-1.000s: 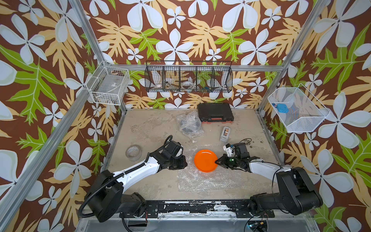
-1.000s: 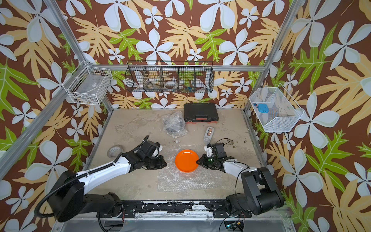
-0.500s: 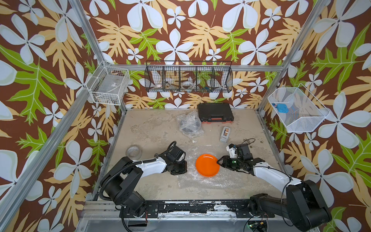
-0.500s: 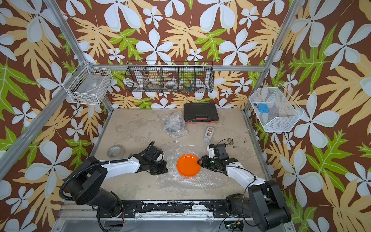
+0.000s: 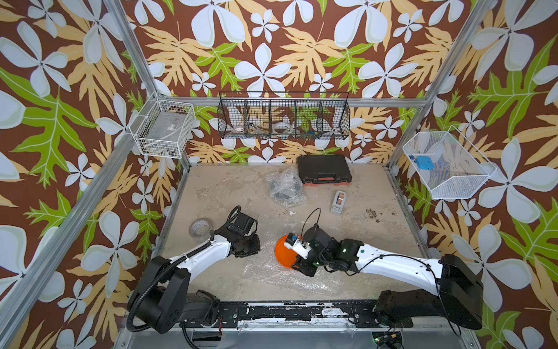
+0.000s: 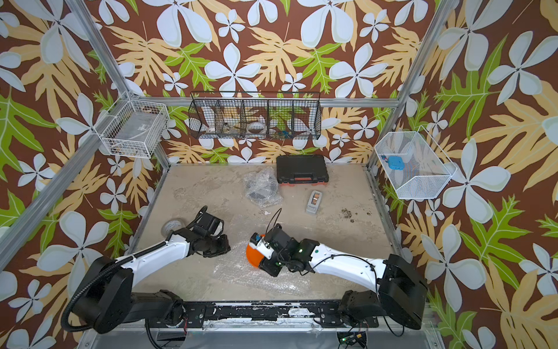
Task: Wrap dinner plates in bubble wrap
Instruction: Move the bubble wrap to the center of the board, then wrap the plate in the bubble wrap.
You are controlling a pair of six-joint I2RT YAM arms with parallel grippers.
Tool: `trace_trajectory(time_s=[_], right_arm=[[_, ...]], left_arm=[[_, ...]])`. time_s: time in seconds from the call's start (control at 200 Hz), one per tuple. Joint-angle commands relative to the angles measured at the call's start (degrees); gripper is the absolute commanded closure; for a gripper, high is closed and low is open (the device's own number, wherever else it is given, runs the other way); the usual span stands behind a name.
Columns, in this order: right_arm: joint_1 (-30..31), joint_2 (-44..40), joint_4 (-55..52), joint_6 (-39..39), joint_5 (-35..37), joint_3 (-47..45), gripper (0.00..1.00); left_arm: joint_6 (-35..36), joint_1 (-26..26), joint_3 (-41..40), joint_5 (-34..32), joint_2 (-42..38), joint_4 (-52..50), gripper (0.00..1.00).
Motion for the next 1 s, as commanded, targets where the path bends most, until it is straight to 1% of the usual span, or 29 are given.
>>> trace_trajectory(time_s=[0.0,0.095,0.21,0.285,0.385,0.48,0.571,0.641,0.721,0.776,0.866,0.991], right_arm=[[5.6,3.9,-4.8,-10.6,9.0,0.8,0.52],[7.8,7.8,-4.1,-11.0,11.1,0.6,0.53],[7.9,11.0,-3.5,-11.1,10.2,0.5,0.52],[8.5,12.3,-3.3,-11.5,10.2,0.2,0.52],[8.6,12.9,-4.6,-12.2,7.5,1.3,0.52],[8.9,11.6,-5.5,-12.9,5.5,1.6,0.52],[9.4,10.7,-7.7,-13.2,5.9,2.3,0.52],[9.8,9.2,-9.3,-13.3,6.4,3.2,0.52],[10.9,8.4,-9.6,-13.6,4.5,3.6,0.52],[11.8,9.6,-9.3,-14.0,4.3,3.3,0.52],[11.9,13.5,-9.8,-13.5,7.0,3.8,0.52],[11.9,16.5,-9.1,-13.4,6.9,3.8,0.52]], left_arm=[[1.6,0.1,1.7,0.0,-1.0,-4.3,0.77],[1.1,0.1,0.6,3.6,0.3,-2.5,0.77],[-0.2,0.1,-2.3,6.8,2.9,0.8,0.77],[-1.3,0.1,-3.9,6.5,3.7,2.3,0.77],[-2.7,0.1,-5.7,6.5,4.0,3.4,0.76],[-4.9,0.1,-7.6,5.7,3.1,4.4,0.74],[-6.4,0.1,-9.0,5.8,2.3,5.0,0.73],[-7.1,0.1,-9.5,5.1,1.3,4.3,0.72],[-7.8,0.0,-9.4,4.2,-0.9,3.1,0.72],[-8.1,0.0,-8.9,3.2,-2.0,1.8,0.71],[-8.4,0.1,-7.6,2.3,-3.8,-0.1,0.7],[-8.8,0.1,-6.6,2.4,-5.6,-1.6,0.7]])
